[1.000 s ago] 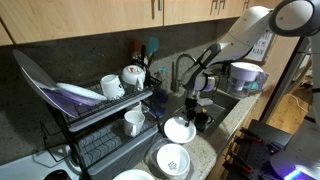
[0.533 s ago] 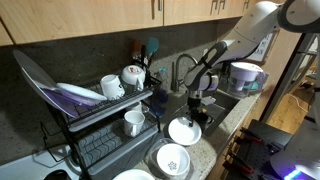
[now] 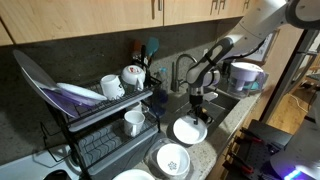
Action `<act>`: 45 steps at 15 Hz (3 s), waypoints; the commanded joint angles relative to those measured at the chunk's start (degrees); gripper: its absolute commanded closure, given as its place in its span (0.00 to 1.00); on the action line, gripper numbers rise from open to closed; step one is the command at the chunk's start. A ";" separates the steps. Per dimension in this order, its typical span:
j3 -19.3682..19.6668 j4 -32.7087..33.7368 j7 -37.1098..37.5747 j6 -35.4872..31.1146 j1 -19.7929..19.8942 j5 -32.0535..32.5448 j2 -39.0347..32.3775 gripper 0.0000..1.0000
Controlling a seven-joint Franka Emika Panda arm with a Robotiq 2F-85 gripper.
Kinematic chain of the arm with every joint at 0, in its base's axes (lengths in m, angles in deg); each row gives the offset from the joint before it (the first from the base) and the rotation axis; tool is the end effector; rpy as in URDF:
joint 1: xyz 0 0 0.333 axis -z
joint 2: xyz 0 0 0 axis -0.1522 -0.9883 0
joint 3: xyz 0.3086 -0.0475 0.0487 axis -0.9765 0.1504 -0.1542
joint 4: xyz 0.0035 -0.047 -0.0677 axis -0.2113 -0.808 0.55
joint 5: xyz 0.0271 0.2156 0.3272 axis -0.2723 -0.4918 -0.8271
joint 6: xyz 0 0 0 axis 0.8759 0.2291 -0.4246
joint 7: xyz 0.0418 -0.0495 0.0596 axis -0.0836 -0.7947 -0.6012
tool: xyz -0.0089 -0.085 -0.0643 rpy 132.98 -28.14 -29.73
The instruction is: Remove the white bowl from the countertop and put it on the plate then remove the other white bowl from the transparent bowl and put it on top of the one on the plate
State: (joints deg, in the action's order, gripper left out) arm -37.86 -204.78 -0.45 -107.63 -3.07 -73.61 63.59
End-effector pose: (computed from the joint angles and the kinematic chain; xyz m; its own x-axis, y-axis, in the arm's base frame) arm 0.4825 -0.0051 0.1853 0.9618 0.1081 -0.2515 0.0258 -0.9504 -0.3099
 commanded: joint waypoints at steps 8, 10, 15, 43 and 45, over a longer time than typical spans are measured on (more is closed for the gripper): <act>1.64 -0.37 -1.01 15.51 -0.03 1.35 8.84 0.98; 1.63 -0.68 -2.75 17.52 -0.10 0.69 10.35 0.98; 1.15 -2.09 -7.61 18.17 -1.15 -3.44 13.72 0.98; -4.25 -0.55 -9.39 18.85 -12.10 -10.91 12.58 0.98; -5.32 0.33 -8.67 18.55 -13.00 -11.65 11.33 0.98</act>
State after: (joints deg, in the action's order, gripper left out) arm -41.64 -206.31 -10.65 -88.74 -14.77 -83.72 76.46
